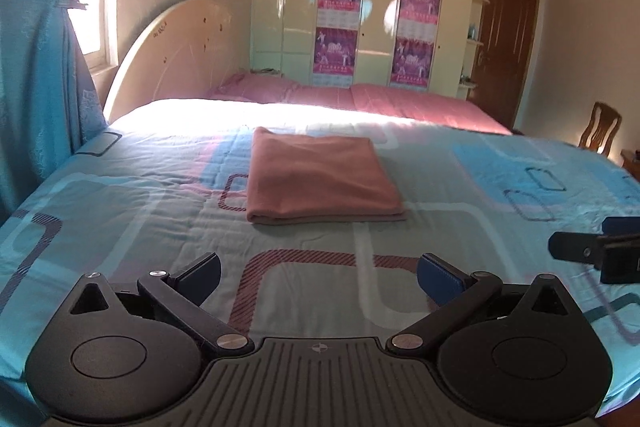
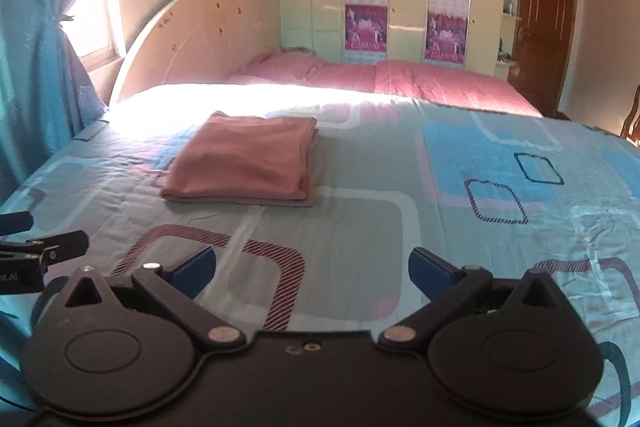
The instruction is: Fold small clothes
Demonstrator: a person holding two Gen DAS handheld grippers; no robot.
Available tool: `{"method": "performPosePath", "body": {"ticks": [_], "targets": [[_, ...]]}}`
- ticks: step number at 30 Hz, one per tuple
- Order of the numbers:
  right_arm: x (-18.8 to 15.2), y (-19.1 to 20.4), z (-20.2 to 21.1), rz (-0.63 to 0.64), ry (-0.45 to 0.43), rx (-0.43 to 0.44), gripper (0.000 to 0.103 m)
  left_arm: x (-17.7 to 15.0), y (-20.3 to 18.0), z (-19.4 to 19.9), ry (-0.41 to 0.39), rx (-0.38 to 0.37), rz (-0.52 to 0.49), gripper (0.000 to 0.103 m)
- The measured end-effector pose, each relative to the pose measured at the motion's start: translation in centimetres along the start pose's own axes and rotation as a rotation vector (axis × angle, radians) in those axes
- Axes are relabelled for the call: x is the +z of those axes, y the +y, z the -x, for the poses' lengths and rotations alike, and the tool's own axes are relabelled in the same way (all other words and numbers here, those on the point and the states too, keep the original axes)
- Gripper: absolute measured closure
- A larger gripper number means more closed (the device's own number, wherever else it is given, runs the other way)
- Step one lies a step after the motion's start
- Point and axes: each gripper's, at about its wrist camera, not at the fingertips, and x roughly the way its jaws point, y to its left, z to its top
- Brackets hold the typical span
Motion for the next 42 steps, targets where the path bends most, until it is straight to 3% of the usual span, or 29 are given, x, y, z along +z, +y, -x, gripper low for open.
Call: {"method": "performPosePath", "body": {"ticks": [6, 15, 42], "targets": [[-0.9, 1.2, 4.2, 0.021, -0.050, 0.000, 0.001, -0.8, -0.6, 4.1, -0.033, 0.020, -0.006, 0.000], [-1.4, 1.7, 5.8, 0.019, -0.076, -0.008, 0.001, -1.0, -1.0, 6.9, -0.069, 0.008, -0.021, 0.000], [-2.0, 1.9, 5.8, 0.031, -0.078, -0.032, 0.001, -1.0, -2.0, 7.3, -0.079, -0.009, -0.047, 0.000]]}}
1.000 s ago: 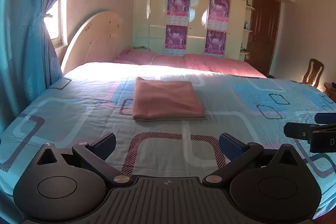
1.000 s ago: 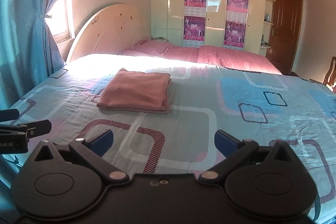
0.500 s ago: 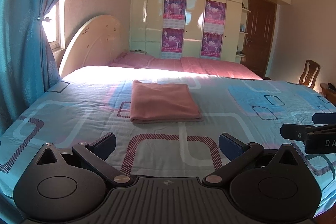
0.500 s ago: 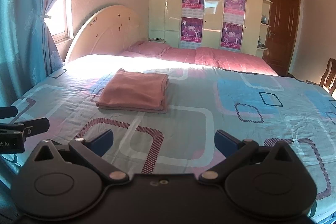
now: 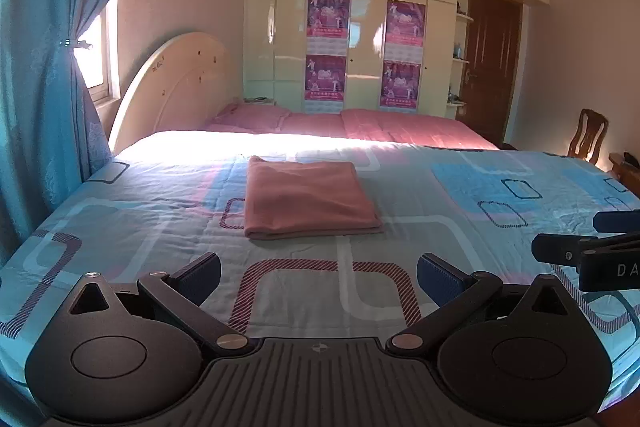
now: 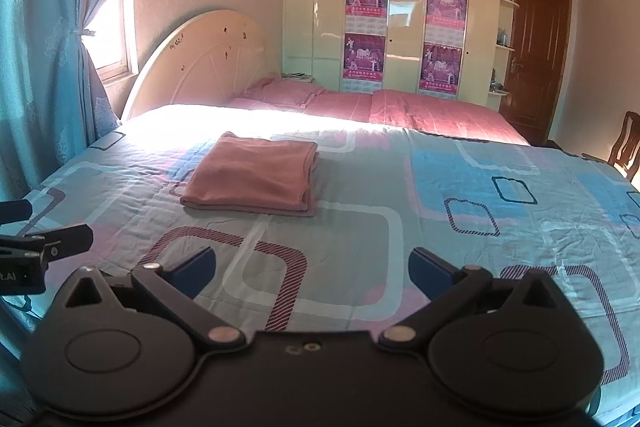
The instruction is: Fold small clothes
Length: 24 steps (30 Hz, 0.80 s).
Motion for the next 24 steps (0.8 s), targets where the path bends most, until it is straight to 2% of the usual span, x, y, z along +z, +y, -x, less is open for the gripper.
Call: {"method": "performPosePath", "body": {"ticks": [24], "targets": [[0.05, -0.27, 0.07, -0.004, -0.003, -0.007, 0.001, 0.22, -0.74, 0.22, 0.005, -0.004, -0.020, 0.000]]}}
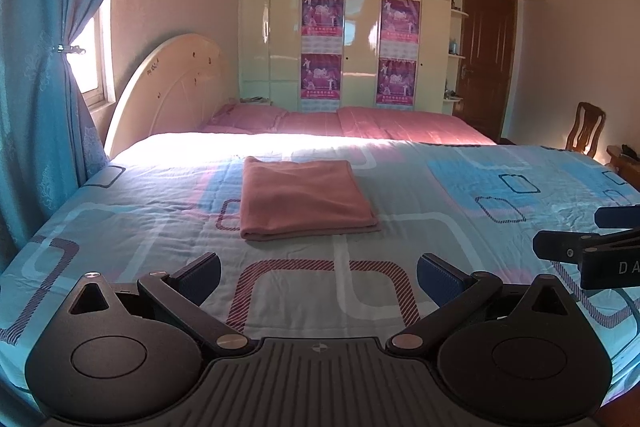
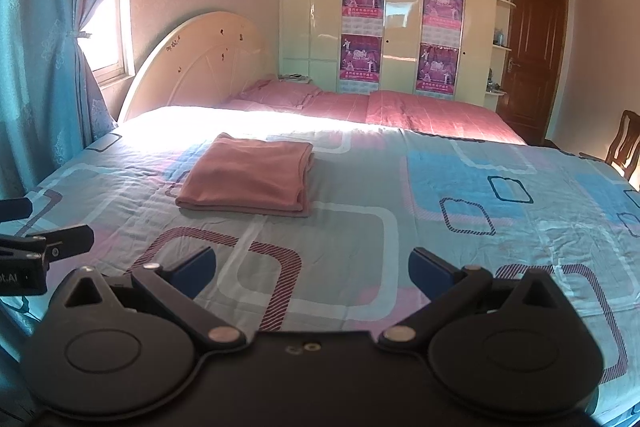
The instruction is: Fold small clothes
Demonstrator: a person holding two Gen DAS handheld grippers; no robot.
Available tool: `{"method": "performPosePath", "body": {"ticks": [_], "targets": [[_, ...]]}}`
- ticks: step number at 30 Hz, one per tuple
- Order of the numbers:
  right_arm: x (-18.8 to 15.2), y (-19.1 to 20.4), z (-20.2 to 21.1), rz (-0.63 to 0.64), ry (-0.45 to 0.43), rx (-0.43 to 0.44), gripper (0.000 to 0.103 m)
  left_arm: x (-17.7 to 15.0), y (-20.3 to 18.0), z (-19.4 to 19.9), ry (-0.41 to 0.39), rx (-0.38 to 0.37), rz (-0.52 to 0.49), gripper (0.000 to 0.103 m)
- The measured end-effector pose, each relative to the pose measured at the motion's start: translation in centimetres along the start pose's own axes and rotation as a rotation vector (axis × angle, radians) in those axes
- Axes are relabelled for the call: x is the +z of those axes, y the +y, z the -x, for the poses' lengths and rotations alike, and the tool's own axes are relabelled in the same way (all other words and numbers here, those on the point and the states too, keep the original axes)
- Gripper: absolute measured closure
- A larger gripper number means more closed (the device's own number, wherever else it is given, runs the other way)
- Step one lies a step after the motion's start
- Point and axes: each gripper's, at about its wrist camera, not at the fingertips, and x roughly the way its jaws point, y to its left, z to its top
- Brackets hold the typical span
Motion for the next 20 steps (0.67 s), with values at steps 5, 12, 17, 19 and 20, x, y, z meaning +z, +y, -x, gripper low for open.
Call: {"method": "performPosePath", "body": {"ticks": [5, 12, 17, 19, 20], "targets": [[-0.01, 0.07, -0.05, 0.001, 0.000, -0.002, 0.001, 0.03, 0.03, -0.03, -0.001, -0.001, 0.008, 0.000], [-0.08, 0.08, -0.01, 0.002, -0.001, -0.002, 0.001, -0.03, 0.29, -0.13, -0.004, -0.017, 0.016, 0.000], [-0.06, 0.09, 0.09, 0.008, 0.001, 0.003, 0.001, -0.27, 0.28, -0.05, -0.021, -0.006, 0.007, 0.000], [-0.07, 0.18, 0.08, 0.009, 0.001, 0.004, 0.001, -0.32, 0.29, 0.03, -0.033, 0.008, 0.008, 0.000], [-0.05, 0.21, 0.07, 0.012, 0.001, 0.006, 0.001, -0.30, 0.30, 0.01, -0.029, 0.010, 0.008, 0.000]]}}
